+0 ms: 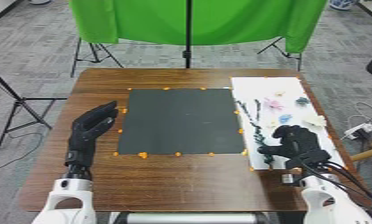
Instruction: Arrange flowers
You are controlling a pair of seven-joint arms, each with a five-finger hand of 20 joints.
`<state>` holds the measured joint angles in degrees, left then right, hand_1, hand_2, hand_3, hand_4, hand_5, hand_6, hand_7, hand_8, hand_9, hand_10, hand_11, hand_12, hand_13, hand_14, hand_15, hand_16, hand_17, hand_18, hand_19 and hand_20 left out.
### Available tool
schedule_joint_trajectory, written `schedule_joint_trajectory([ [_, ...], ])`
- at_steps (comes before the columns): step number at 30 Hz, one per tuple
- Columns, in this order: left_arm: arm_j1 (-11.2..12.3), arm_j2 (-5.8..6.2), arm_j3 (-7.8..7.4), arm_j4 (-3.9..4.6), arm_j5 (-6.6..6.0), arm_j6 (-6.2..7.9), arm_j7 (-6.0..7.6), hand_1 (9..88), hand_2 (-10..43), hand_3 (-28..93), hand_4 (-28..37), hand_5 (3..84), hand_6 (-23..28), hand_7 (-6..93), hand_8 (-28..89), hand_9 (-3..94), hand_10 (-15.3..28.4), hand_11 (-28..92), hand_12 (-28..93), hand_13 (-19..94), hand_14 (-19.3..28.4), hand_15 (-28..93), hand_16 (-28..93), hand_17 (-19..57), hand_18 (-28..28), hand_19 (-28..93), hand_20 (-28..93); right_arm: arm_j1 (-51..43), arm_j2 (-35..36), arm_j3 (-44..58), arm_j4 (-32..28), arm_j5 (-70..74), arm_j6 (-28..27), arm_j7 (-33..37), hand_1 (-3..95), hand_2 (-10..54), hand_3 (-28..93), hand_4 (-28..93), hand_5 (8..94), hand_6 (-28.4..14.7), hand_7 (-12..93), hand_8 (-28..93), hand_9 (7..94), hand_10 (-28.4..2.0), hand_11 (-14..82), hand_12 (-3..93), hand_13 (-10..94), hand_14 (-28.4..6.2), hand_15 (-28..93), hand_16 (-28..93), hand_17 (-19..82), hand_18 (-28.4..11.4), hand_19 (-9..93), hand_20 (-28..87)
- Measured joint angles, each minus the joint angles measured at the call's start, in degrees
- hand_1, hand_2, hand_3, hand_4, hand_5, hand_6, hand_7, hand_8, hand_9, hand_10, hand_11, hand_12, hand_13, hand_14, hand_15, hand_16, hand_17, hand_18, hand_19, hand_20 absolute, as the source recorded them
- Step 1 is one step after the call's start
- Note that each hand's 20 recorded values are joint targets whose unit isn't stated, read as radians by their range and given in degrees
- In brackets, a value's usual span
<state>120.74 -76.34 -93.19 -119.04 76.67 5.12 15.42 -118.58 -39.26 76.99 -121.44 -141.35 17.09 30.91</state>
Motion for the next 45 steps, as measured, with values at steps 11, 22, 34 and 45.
schedule_joint_trajectory([
  [11, 0.5, 0.02, -0.46, -0.41, 0.09, -0.13, -1.28, 33.6, -8.3, 64, -13.8, 50.9, -0.4, 15.1, -7, 46.5, 12.1, 18, 15, 33, 15.8, 22, 3, 1.5, 14.2, 7, 20, 9.0, 0.1, -9.7, 5.9, 0.4, -0.5, 2.2, 66.9, -9.5, -21, 40, 77.9, -2.6, 22, -6, 83.1, -14.5, 27.2, 22.5, 90, -5.2, 42, 28, 67, -6.7, 84, 31],
  [22, 0.7, 0.01, -0.94, -0.66, 0.21, -0.24, -2.43, 33.4, -8.2, 63, -13.8, 49.8, 1.1, 13.9, -6, 46.0, 12.1, 18, 15, 33, 16.0, 22, 3, 1.4, 14.1, 7, 20, 11.0, -1.0, -9.9, 5.8, 5.6, -3.5, 4.3, 86.8, -9.5, -22, 41, 84.7, -1.8, 22, 21, 91.7, -11.6, 27.0, 32.0, 94, -3.1, 51, 24, 73, -5.4, 86, 35],
  [34, 0.9, 0.01, -1.03, -0.65, -0.22, -0.26, -2.28, 28.9, -4.8, 65, -16.7, 49.8, 1.6, 13.7, -6, 46.0, 12.5, 18, 15, 33, 16.3, 22, 3, 1.5, 14.3, 7, 20, 11.6, -1.2, -8.4, 1.9, 16.3, 0.7, 4.1, 88.4, -9.5, -27, 51, 84.8, -1.8, 24, 23, 91.8, -11.5, 30.3, 31.7, 94, -2.4, 55, 23, 73, -5.8, 90, 36],
  [45, 0.5, 2.21, -2.82, 2.00, -9.10, 5.82, 0.97, 22.1, -1.4, 68, -24.3, 49.6, 2.0, 11.3, -6, 45.1, 12.7, 15, 14, 32, 15.0, 15, 2, 2.8, 12.9, 4, 18, 33.3, -4.8, -24.8, 3.0, 20.0, 5.9, -0.2, 88.7, -9.5, -28, 52, 84.8, -1.9, 25, 23, 91.7, -11.6, 31.7, 31.0, 94, -2.4, 56, 23, 73, -5.7, 92, 35],
])
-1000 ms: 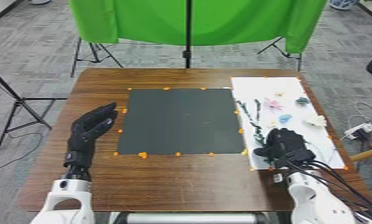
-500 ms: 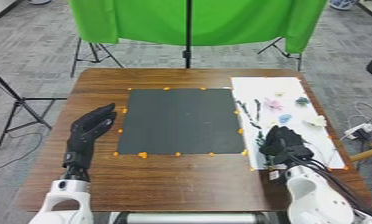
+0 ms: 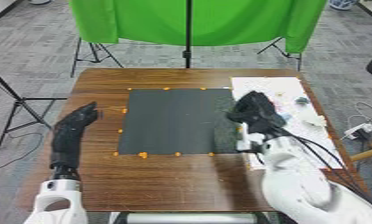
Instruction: Arrange flowers
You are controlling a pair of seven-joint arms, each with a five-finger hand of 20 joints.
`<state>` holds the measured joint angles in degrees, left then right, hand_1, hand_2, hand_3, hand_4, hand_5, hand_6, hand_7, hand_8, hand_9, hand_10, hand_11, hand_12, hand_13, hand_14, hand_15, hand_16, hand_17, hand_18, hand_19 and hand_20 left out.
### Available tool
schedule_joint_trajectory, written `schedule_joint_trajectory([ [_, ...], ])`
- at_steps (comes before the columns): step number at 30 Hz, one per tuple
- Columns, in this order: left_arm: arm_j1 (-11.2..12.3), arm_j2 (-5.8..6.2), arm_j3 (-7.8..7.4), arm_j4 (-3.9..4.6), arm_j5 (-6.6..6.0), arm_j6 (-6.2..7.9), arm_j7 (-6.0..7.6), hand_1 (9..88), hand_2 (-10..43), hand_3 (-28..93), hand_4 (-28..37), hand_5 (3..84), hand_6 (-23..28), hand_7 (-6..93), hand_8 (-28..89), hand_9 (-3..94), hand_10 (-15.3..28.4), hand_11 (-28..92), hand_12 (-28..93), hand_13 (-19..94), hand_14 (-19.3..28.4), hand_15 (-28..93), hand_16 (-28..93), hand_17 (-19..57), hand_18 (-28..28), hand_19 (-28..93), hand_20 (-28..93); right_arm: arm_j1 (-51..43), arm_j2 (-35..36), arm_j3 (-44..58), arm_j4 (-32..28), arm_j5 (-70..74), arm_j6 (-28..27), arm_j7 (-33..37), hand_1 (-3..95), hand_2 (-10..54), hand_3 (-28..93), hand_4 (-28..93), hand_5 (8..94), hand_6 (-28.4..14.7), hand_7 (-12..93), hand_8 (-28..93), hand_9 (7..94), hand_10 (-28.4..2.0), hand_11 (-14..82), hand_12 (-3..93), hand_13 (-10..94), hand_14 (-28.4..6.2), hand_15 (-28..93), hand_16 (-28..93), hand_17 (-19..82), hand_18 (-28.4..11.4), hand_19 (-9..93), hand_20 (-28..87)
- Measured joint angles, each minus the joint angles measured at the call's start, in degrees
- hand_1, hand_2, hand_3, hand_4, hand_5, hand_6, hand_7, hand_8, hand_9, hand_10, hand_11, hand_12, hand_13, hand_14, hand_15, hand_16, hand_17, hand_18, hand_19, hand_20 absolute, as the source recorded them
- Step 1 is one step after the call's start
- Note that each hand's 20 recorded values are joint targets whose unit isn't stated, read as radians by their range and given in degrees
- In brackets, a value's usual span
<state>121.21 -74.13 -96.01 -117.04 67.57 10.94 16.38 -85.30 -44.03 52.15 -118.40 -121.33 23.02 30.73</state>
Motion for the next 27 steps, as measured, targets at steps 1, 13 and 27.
schedule_joint_trajectory([
  [1, -0.1, 0.51, -0.09, 0.62, -1.19, 1.23, 0.48, 21.6, -1.2, 68, -24.9, 49.5, 1.9, 11.1, -6, 45.0, 12.8, 15, 14, 31, 14.8, 14, 2, 2.9, 12.7, 4, 18, 2.3, -1.1, -1.7, 1.4, 0.7, 0.0, -0.4, 88.7, -9.5, -28, 52, 84.8, -1.9, 25, 22, 91.8, -11.6, 31.9, 31.0, 94, -2.4, 56, 23, 73, -5.7, 92, 35],
  [13, -1.0, 3.09, 0.19, 5.77, -0.42, 2.15, -0.12, 21.0, -0.8, 69, -26.9, 49.1, 2.1, 10.8, -6, 44.5, 12.6, 14, 14, 32, 15.0, 14, 3, 2.5, 12.8, 3, 18, 24.2, -16.8, -22.3, 18.9, 5.7, -1.5, 0.1, 88.7, -9.5, -28, 52, 84.6, -1.8, 25, 22, 91.6, -11.7, 32.3, 30.7, 94, -2.5, 56, 23, 73, -5.6, 92, 34],
  [27, -2.8, 3.50, 2.24, 5.66, 1.21, -2.36, -1.23, 22.3, -2.3, 68, -24.8, 48.2, 2.6, 10.7, -5, 43.7, 12.6, 14, 15, 31, 15.8, 16, 4, 1.9, 13.3, 4, 19, 31.6, -25.4, -31.5, 26.6, 8.0, -3.2, 1.3, 68.7, -9.5, -12, 35, 83.6, -3.2, 22, 13, 89.6, -14.1, 32.0, 22.4, 94, -3.3, 51, 25, 72, -4.6, 90, 31],
])
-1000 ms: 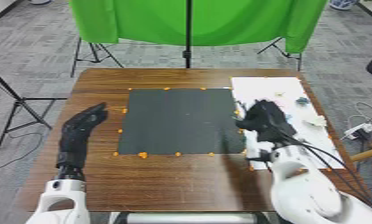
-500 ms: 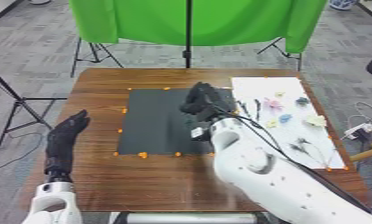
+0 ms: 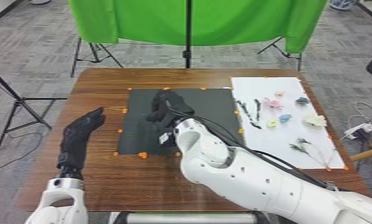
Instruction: Arrange flowers
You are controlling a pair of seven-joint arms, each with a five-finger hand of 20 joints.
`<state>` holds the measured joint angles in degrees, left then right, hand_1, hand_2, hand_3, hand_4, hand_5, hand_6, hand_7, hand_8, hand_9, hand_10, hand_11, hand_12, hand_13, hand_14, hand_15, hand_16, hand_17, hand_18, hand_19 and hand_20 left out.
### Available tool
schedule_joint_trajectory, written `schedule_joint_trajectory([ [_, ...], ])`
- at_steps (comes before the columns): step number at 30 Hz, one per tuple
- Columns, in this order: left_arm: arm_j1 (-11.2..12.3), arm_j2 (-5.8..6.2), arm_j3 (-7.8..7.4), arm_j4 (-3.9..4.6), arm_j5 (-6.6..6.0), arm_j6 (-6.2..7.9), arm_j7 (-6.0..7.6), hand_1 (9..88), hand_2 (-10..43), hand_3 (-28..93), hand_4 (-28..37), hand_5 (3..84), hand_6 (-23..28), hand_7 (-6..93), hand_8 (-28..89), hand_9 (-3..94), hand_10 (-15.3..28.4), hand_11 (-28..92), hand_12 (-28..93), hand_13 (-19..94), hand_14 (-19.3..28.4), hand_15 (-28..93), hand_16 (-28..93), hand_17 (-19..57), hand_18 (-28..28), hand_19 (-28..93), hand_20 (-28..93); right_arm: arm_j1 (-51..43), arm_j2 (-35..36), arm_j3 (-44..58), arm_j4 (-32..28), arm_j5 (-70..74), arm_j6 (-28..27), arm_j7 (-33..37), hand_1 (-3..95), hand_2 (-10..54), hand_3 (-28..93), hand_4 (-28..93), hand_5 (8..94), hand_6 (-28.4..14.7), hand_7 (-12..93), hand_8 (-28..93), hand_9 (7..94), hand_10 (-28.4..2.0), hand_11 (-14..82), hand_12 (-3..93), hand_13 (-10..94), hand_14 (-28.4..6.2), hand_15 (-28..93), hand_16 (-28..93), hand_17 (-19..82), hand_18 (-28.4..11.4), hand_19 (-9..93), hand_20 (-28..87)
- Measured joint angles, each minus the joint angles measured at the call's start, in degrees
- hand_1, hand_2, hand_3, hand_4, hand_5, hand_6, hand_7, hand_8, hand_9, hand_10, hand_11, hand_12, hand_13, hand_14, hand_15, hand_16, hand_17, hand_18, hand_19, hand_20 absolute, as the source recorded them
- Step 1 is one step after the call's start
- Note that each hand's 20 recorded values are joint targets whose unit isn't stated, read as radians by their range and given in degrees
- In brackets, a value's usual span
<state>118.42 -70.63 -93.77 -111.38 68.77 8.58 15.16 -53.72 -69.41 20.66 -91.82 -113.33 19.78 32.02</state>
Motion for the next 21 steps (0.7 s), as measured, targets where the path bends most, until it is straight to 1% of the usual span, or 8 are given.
schedule_joint_trajectory([
  [1, -0.1, 0.00, 0.04, 0.00, 0.05, -0.25, -0.10, 22.4, -2.6, 68, -24.6, 48.1, 2.6, 10.7, -5, 43.6, 12.5, 14, 15, 31, 15.8, 16, 4, 1.9, 13.4, 4, 19, -0.1, -0.1, 0.1, 0.1, 0.1, -0.5, -0.1, 52.5, -9.5, 33, 1, 83.3, -3.2, 23, 4, 89.4, -14.2, 31.7, 22.1, 94, -3.4, 50, 25, 73, -4.3, 89, 31],
  [2, -0.2, 0.00, 0.04, 0.01, 0.09, -0.49, -0.19, 22.4, -2.7, 68, -24.4, 48.1, 2.6, 10.7, -5, 43.6, 12.5, 14, 15, 31, 15.8, 16, 4, 1.8, 13.4, 4, 19, -0.3, -0.1, 0.3, 0.2, 0.1, -1.0, -0.2, 46.0, -9.5, 49, -12, 83.4, -3.2, 24, -3, 89.2, -14.4, 31.6, 22.1, 94, -3.5, 50, 25, 73, -4.2, 89, 31],
  [3, -0.3, 0.01, 0.04, 0.02, 0.11, -0.69, -0.27, 22.5, -3.0, 68, -24.2, 48.0, 2.7, 10.7, -5, 43.4, 12.4, 14, 15, 31, 15.9, 16, 4, 1.8, 13.4, 4, 19, -0.5, -0.1, 0.4, 0.3, 0.1, -1.5, -0.2, 42.9, -9.5, 54, -17, 83.3, -3.4, 24, -6, 89.2, -14.6, 31.2, 22.0, 94, -3.5, 49, 25, 73, -4.0, 89, 31],
  [7, -0.5, 0.05, 0.02, 0.03, 0.17, -1.44, -0.65, 23.2, -3.4, 68, -23.6, 47.6, 2.7, 10.6, -5, 43.2, 12.4, 14, 15, 31, 15.9, 17, 4, 1.5, 13.6, 4, 19, -1.4, -0.1, 0.9, 0.6, 0.1, -3.4, -0.4, 38.9, -9.5, 55, -20, 83.0, -3.7, 23, -7, 89.0, -15.0, 30.6, 21.9, 94, -3.8, 49, 25, 73, -4.0, 88, 30],
  [11, -0.7, 0.05, 0.00, 0.04, 0.51, -2.27, -0.91, 23.8, -3.4, 67, -23.0, 47.4, 2.7, 10.6, -5, 43.1, 12.3, 14, 16, 31, 16.0, 17, 4, 1.4, 13.7, 5, 19, -2.4, 0.1, 1.7, 0.3, -0.1, -4.5, -0.4, 29.5, -9.3, 61, -13, 83.0, -3.9, 22, -6, 88.8, -15.3, 30.3, 22.3, 94, -4.5, 47, 26, 72, -5.2, 89, 31],
  [14, -0.7, 0.05, -0.06, 0.04, 0.75, -2.59, -0.94, 23.8, -3.4, 67, -22.8, 47.4, 2.7, 10.6, -5, 43.1, 12.4, 14, 16, 31, 16.0, 17, 4, 1.2, 13.9, 5, 19, -3.2, 1.2, 2.7, -2.0, -0.5, -6.9, -0.1, 25.7, -1.7, 62, -11, 83.0, -4.1, 19, -7, 88.4, -15.7, 30.4, 22.8, 94, -5.1, 48, 27, 71, -6.4, 90, 32],
  [18, -0.5, -0.01, -0.34, -0.10, 0.83, -2.60, -1.08, 23.8, -3.4, 67, -22.8, 47.5, 2.7, 10.6, -5, 43.2, 12.4, 15, 16, 31, 16.0, 17, 4, 1.1, 13.9, 5, 19, -4.5, 5.0, 4.9, -9.7, 0.1, -16.7, 0.9, 24.3, 6.4, 61, -11, 82.5, -4.7, 15, -7, 88.4, -15.7, 30.6, 23.3, 94, -5.4, 48, 28, 70, -6.9, 92, 30],
  [21, -0.1, -0.08, -0.60, -0.33, 0.82, -2.57, -1.24, 23.5, -3.2, 67, -22.9, 47.5, 2.8, 10.6, -5, 43.2, 12.4, 15, 16, 31, 16.1, 18, 4, 1.0, 14.0, 5, 19, -4.6, 7.9, 5.1, -13.8, 1.3, -22.8, 1.2, 24.1, 16.4, 60, -12, 82.4, -4.4, 14, -8, 89.3, -15.6, 31.0, 23.3, 94, -5.6, 49, 28, 70, -7.3, 92, 29],
])
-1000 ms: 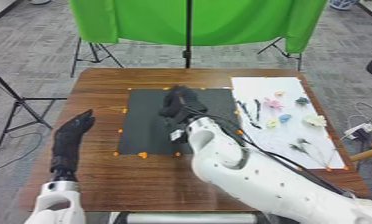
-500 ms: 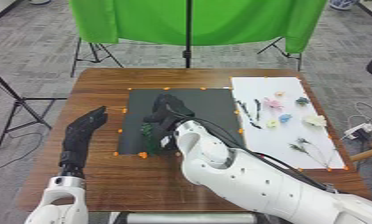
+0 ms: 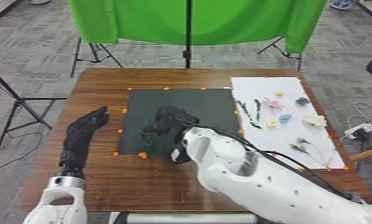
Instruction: Arrange flowers
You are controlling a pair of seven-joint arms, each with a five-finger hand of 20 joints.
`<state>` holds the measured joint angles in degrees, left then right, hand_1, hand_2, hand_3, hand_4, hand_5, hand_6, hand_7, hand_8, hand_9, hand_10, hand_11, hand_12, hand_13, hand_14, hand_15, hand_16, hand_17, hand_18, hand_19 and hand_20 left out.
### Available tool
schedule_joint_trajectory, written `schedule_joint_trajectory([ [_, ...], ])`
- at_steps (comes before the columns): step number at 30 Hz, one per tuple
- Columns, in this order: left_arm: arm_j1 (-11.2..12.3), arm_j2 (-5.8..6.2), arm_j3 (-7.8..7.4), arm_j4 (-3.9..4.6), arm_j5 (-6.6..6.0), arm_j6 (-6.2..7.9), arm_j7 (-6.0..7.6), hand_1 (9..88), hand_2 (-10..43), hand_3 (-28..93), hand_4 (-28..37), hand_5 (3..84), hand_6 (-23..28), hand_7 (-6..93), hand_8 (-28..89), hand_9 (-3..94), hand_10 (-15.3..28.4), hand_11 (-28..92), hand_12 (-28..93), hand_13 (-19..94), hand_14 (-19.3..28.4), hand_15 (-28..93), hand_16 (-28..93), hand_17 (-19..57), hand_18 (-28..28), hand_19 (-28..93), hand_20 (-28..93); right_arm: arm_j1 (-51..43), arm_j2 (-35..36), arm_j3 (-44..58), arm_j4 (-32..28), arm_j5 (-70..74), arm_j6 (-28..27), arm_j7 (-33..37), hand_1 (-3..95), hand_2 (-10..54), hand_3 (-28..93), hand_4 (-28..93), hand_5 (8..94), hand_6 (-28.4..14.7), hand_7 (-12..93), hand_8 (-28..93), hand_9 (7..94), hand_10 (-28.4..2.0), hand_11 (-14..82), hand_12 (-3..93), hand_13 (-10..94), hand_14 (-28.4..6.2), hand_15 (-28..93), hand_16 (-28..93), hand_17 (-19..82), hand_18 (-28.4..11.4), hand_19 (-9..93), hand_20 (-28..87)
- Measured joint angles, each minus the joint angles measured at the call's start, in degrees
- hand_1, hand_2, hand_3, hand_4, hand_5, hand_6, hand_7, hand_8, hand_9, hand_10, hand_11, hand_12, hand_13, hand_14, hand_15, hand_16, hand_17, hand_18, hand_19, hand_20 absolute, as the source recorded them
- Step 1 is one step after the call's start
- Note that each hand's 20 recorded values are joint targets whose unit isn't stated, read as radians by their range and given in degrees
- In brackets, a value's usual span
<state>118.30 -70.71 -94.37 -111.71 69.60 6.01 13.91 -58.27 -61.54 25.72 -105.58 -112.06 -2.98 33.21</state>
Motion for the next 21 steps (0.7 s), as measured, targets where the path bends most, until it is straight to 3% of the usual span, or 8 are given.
schedule_joint_trajectory([
  [4, 0.3, -0.13, -0.03, -0.05, 0.00, -0.05, -0.12, 23.3, -3.1, 67, -22.9, 47.5, 2.7, 10.7, -5, 43.1, 12.4, 15, 16, 31, 16.1, 18, 4, 1.0, 14.0, 5, 19, -0.2, 0.6, -0.1, 0.9, 2.8, -1.7, 0.1, 24.7, 20.5, 58, -13, 82.4, -4.0, 13, -8, 89.8, -15.8, 30.8, 23.4, 94, -5.7, 49, 28, 71, -7.3, 93, 28],
  [10, 0.1, -0.41, 0.15, -0.01, 0.09, -0.35, -0.13, 23.1, -2.9, 67, -23.0, 47.5, 2.8, 10.6, -5, 43.0, 12.3, 15, 16, 31, 16.1, 18, 4, 0.9, 14.0, 6, 19, -0.2, -1.1, -1.4, 4.6, 3.6, -1.5, 0.1, 25.0, 21.5, 57, -12, 82.2, -3.9, 13, -8, 89.7, -16.0, 30.7, 23.9, 94, -5.8, 50, 27, 71, -7.2, 93, 27],
  [21, 0.0, -0.71, 0.28, 0.05, 0.13, -0.60, -0.36, 23.0, -3.0, 68, -23.1, 47.4, 2.8, 10.5, -5, 42.7, 12.3, 14, 16, 31, 16.1, 18, 4, 0.8, 14.1, 6, 19, 0.0, -3.6, -2.1, 5.3, 7.1, -1.1, -0.1, 25.4, 22.6, 57, -12, 80.4, -3.9, 13, -8, 89.1, -16.2, 30.5, 24.1, 94, -5.9, 49, 28, 71, -7.1, 93, 26],
])
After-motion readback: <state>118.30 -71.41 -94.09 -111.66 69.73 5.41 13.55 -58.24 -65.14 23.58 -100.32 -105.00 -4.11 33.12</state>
